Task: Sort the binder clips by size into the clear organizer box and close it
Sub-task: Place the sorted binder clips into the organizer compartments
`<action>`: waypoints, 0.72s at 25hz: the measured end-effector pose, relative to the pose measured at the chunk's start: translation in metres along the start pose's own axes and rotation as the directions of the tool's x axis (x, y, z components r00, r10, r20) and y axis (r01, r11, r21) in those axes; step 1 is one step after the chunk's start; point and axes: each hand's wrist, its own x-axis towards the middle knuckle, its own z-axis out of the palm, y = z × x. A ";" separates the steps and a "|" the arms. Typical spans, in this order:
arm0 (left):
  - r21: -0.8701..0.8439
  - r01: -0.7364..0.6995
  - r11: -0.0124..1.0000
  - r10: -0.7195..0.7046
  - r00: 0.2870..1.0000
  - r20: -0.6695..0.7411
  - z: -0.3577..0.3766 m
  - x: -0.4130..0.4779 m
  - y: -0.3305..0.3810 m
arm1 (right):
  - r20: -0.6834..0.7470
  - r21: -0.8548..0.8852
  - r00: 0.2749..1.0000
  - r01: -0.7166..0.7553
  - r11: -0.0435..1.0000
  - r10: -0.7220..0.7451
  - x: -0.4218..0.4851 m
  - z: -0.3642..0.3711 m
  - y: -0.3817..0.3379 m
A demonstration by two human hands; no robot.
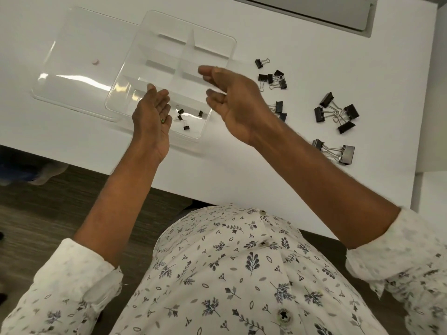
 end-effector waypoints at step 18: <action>0.556 -0.748 0.363 0.242 0.652 0.719 0.088 0.008 -0.141 | -0.085 -0.912 0.927 0.075 0.403 -0.365 -0.014 -0.180 0.132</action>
